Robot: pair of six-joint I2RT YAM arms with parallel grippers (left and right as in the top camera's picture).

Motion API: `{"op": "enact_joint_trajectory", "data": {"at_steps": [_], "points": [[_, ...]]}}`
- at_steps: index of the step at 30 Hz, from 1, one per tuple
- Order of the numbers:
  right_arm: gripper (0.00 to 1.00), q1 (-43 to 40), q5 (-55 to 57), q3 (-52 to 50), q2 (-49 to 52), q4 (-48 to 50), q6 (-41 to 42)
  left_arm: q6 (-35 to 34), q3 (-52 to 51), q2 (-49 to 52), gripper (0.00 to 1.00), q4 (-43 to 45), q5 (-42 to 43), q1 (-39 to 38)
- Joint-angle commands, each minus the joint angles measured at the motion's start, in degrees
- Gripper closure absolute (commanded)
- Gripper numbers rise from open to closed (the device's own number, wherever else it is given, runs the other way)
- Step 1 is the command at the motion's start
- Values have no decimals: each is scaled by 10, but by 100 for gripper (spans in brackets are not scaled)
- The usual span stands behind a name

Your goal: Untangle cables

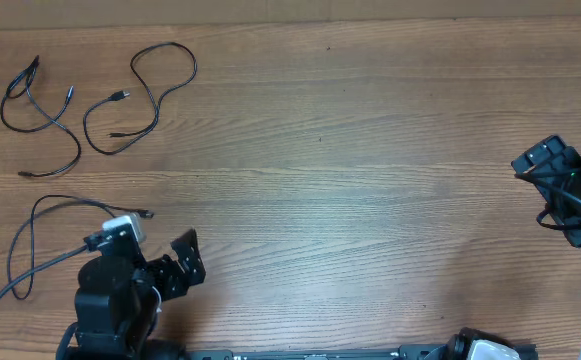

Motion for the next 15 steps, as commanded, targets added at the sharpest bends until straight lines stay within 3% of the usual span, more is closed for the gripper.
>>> {"op": "enact_joint_trajectory", "data": {"at_steps": [1,11,15], "points": [[0,-2,6,10,-1,1,-3,-8,-6,-4,1,-21,19,0],[0,-2,6,10,-1,1,-3,-8,-7,-7,0,-18,44,-1],[0,-2,6,10,-1,1,-3,-8,-25,-57,1,-16,43,8]]}}
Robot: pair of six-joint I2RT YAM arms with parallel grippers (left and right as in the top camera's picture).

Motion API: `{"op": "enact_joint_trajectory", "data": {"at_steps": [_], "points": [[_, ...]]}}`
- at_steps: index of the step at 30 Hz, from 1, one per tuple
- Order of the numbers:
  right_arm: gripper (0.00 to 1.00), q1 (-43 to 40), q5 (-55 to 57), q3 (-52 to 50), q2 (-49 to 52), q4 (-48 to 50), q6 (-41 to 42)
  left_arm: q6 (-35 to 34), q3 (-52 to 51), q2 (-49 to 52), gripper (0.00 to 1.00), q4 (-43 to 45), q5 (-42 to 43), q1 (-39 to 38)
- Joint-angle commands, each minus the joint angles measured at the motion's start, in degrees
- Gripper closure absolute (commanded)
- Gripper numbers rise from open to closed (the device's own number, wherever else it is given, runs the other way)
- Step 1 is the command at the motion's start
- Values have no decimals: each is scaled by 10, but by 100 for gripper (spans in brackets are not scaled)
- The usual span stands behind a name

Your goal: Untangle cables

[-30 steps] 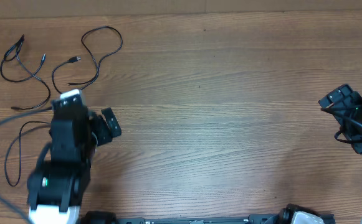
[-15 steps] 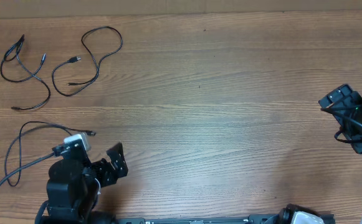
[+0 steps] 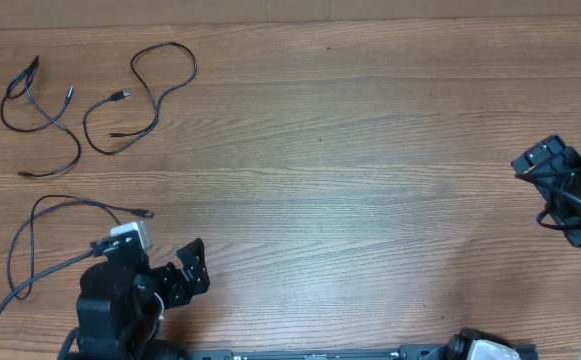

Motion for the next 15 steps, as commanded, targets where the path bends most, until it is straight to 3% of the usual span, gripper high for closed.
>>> {"op": "enact_joint_trajectory", "data": {"at_steps": [1,9,15], "points": [[0,-2,6,10,-1,1,-3,-8,-25,-59,1,5,9,11],[0,-2,6,10,-1,1,-3,-8,-100,-227,1,38,26,37],[0,-2,6,10,-1,1,-3,-3,-134,-234,1,83,27,46]]}}
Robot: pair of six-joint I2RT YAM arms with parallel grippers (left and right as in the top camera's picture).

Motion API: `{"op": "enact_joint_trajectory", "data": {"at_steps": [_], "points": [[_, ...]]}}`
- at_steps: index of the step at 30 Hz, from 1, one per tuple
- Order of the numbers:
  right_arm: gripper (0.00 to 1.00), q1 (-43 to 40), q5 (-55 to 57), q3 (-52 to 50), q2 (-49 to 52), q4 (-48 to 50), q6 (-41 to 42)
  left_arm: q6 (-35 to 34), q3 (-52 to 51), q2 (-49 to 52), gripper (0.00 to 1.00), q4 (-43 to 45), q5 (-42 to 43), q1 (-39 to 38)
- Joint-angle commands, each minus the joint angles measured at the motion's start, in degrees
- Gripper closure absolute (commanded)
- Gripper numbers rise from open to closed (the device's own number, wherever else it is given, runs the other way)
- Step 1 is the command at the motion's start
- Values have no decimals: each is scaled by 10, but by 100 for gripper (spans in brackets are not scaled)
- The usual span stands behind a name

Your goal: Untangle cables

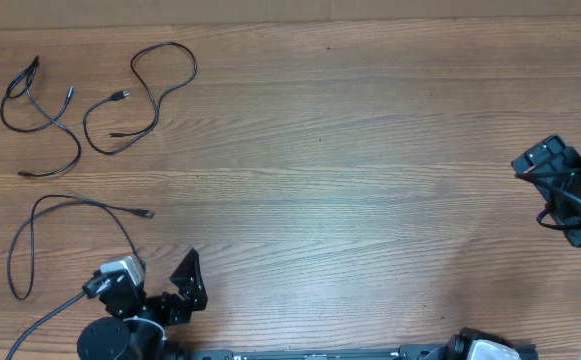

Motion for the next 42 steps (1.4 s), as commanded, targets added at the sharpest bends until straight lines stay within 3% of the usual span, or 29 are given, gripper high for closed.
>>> {"op": "enact_joint_trajectory", "data": {"at_steps": [1,14,18,25,32,42], "points": [[0,-2,6,10,-1,2,-2,5,-29,-7,1,49,9,7],[0,-2,6,10,-1,2,-2,165,-214,-7,1,381,5,7],[0,-2,6,10,-1,2,-2,199,-257,-7,0,444,-13,7],[0,-2,6,10,-1,2,-2,200,-299,-7,0,473,-68,7],[0,-2,6,10,-1,2,-2,247,-303,-7,0,478,-48,7],[0,-2,6,10,-1,2,-2,252,-305,-7,0,485,-47,7]]}}
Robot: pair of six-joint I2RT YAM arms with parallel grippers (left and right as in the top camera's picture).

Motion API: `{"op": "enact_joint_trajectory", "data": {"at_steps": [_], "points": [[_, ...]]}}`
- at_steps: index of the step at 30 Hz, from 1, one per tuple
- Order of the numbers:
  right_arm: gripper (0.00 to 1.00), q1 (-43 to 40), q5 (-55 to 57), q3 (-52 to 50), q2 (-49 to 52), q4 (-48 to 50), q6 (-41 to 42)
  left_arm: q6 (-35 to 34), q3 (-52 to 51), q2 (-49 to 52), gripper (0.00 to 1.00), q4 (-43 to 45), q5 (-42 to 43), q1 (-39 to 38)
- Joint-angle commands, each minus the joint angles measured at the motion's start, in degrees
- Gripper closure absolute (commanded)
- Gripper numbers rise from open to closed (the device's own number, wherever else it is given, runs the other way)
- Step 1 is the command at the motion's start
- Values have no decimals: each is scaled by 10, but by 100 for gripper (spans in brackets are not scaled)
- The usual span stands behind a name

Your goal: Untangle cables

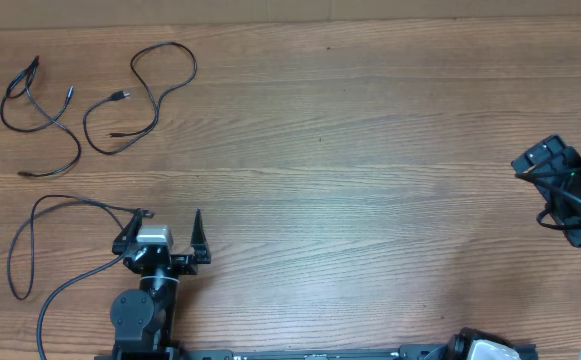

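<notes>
Three black cables lie apart at the table's left. One cable is at the far left back, a second cable loops beside it, and a third cable curls at the front left. My left gripper stands open and points toward the back, its left finger right by the third cable's plug end. It holds nothing. My right gripper rests at the table's right edge, far from the cables; its fingers cannot be made out.
The wooden table runs across the whole view. The left arm's own lead trails off toward the front left edge. The right arm's base stands at the right edge.
My left gripper has moved from the front edge toward the back and turned from facing right to facing straight back, open, next to the third cable's plug. The cables and right arm are unchanged.
My left gripper stood open at the front left, angled to the right, beside the third cable. It stayed about there, then sat lower at the table's front edge. Now it faces back, by that cable's plug end. No cable has moved.
</notes>
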Motion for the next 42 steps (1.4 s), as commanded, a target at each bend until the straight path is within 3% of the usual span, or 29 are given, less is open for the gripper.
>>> {"op": "enact_joint_trajectory", "data": {"at_steps": [1,42], "points": [[0,-2,6,10,-1,1,-3,10,-7,-6,1,4,3,4],[0,7,6,3,-14,21,-3,10,-7,-5,1,5,0,4]]}}
